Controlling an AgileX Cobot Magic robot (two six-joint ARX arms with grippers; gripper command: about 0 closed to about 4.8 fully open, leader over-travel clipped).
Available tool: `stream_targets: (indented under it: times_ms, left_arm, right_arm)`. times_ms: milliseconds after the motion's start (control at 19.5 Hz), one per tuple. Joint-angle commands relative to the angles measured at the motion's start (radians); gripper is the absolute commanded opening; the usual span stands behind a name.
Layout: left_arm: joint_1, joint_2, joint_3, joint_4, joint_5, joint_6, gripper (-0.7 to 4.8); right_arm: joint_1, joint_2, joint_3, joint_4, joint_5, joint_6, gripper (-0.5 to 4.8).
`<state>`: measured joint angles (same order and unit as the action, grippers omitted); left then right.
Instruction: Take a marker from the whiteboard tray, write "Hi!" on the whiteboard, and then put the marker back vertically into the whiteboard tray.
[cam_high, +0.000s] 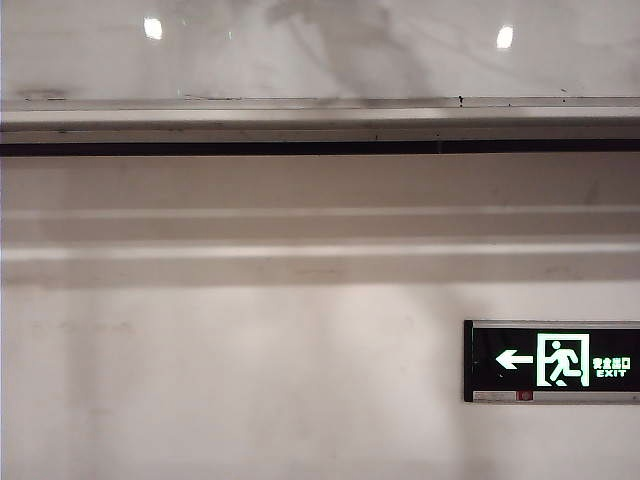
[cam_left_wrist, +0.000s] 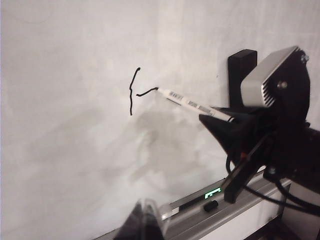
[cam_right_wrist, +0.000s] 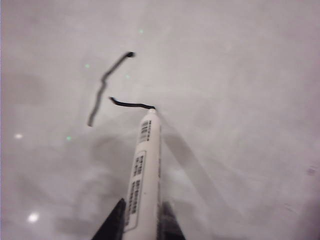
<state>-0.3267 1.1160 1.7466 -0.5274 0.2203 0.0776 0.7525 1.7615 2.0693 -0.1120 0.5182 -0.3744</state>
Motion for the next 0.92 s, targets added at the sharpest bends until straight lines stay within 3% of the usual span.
stream_targets:
  times_ms: [51, 359, 616, 924]
  left_arm:
    - [-0.001, -0.005, 0.003, 0.012, 0.005, -0.001, -0.06]
    - [-0.001, -0.006, 0.004, 0.011, 0.005, -0.003, -0.06]
    - [-0.001, -0.007, 0.003, 0.011, 0.009, -0.006, -0.06]
    - [-0.001, -0.007, 0.003, 0.013, 0.009, -0.006, -0.06]
  right_arm:
    - [-0.002, -0.010, 0.004, 0.004, 0.020, -0.002, -0.06]
    - [0.005, -0.055, 0.004, 0.042, -0.030, -0.024, -0.06]
    - [-0.033, -0.053, 0.004, 0.063, -0.132, -0.025, -0.06]
    - [-0.068, -0.052, 0.003, 0.063, -0.158, -0.024, -0.06]
